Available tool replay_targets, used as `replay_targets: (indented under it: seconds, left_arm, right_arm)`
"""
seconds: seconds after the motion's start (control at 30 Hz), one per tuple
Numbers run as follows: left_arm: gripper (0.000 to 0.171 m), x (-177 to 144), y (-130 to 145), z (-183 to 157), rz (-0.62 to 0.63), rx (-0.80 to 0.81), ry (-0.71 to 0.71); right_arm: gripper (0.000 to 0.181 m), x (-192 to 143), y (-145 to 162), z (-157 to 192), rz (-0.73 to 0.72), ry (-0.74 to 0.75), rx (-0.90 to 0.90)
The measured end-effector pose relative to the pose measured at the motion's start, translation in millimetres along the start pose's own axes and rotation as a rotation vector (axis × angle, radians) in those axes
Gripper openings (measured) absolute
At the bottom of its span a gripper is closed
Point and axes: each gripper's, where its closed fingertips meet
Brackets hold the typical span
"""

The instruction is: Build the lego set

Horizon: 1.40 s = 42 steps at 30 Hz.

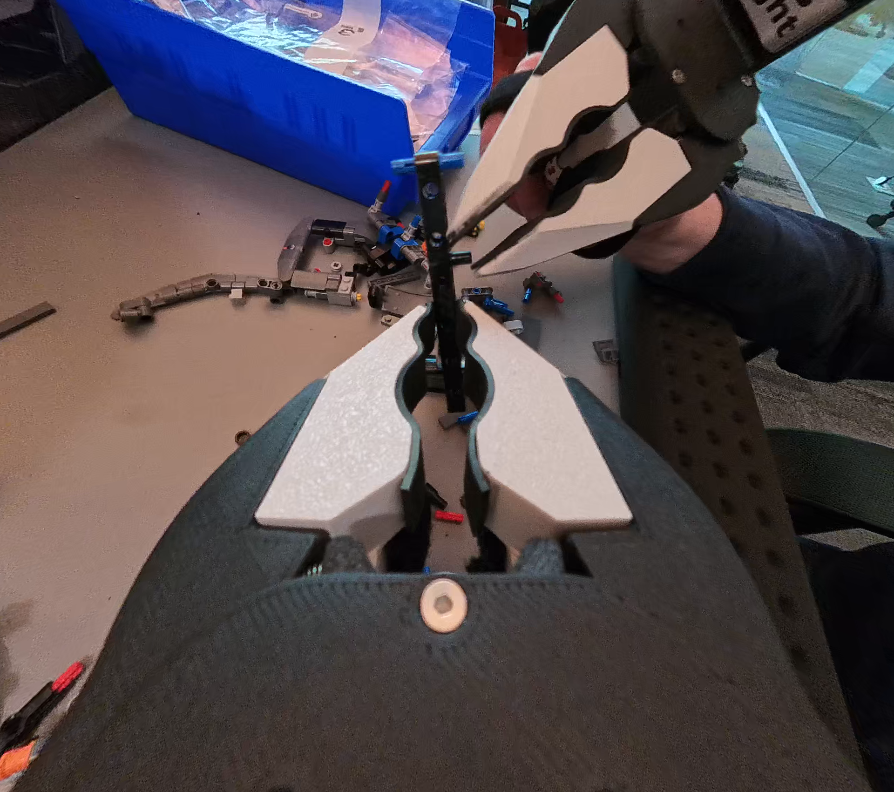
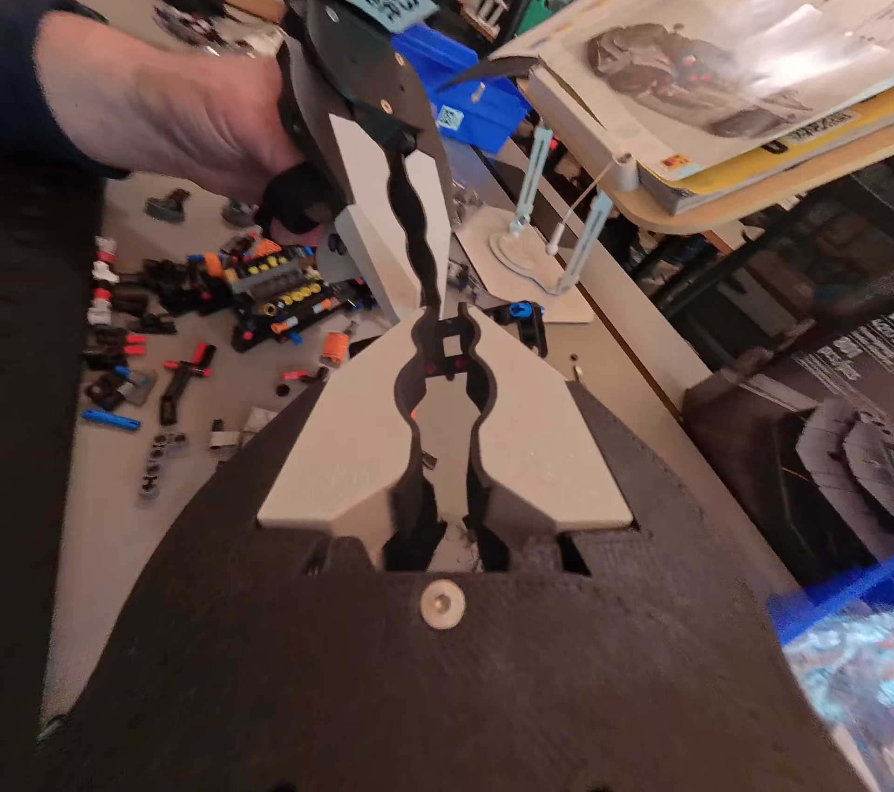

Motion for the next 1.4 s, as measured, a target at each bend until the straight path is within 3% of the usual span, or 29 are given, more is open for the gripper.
replay_targets:
  seconds: [0.6, 1.1, 1.4]
  left_arm:
    - [0.005, -5.9, -6.5, -15.0, -0.033, -0.253, 0.248]
    - [0.007, -8.1, -7.4, -27.8, -0.036, -0.265, 0.369]
    - [0.005, -5.6, -2.7, -27.9, 0.005, -0.333, 0.428]
  right_arm:
    - [0.007, -3.2, 1.0, -3.0, 0.070, 0.082, -0.179]
    - [0.001, -6.3, -9.5, 4.3, 0.015, 0.009, -0.095]
    - [0.000, -1.5, -11.8, 11.5, 0.069, 0.001, -0.139]
Point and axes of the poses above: each gripper's, where its closed fingertips meet, x out along the fingers, y out of its underside, z = x × y across the jaws, and after that the axes turned 13 degrees about -x, right-handed
